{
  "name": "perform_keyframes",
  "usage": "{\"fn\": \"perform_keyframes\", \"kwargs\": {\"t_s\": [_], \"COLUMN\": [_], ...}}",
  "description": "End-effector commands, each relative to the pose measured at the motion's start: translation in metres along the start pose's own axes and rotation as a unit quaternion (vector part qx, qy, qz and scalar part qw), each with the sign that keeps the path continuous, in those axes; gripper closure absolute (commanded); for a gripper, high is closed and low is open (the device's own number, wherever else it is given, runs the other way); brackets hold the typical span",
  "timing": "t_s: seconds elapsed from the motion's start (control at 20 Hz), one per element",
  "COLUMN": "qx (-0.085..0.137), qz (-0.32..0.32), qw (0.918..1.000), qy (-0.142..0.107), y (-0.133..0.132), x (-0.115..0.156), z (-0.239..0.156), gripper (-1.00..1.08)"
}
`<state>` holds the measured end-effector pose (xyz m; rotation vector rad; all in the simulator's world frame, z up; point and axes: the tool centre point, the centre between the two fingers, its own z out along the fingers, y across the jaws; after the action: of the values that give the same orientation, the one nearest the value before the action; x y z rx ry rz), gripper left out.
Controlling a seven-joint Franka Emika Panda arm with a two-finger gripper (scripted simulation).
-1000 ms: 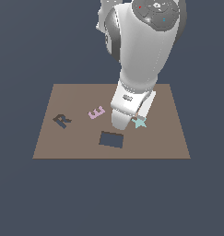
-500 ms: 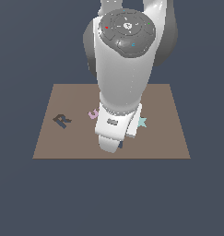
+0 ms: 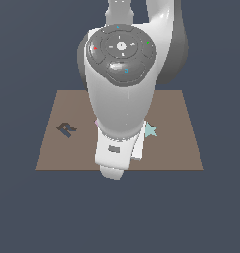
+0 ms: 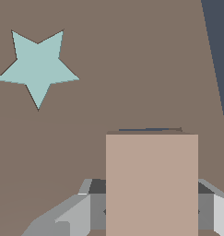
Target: Insert a designated object into the corresponding slot on a board.
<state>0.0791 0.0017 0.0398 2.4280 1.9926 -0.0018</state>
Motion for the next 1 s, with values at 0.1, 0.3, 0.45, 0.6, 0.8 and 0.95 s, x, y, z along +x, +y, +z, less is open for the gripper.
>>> {"fn": "perform_keyframes", "kwargs": {"t_s": [0.1, 0.3, 0.45, 0.6, 0.8, 0.95], "qx": [0.0, 0.0, 0.0, 0.0, 0.0, 0.0], "qz": [-0.01, -0.012, -0.012, -0.013, -0.013, -0.013], "qw": [1.0, 0.9999, 0.9999, 0.9999, 0.9999, 0.9999], "qy": [0.0, 0.0, 0.0, 0.0, 0.0, 0.0], "y": [0.008, 0.01, 0.009, 0.01, 0.01, 0.01], "x": [-0.001, -0.001, -0.001, 0.0, -0.001, -0.001], "z": [-0.001, -0.001, 0.001, 0.008, 0.009, 0.009], "gripper": [1.08, 1.08, 1.08, 1.08, -0.92, -0.92]}}
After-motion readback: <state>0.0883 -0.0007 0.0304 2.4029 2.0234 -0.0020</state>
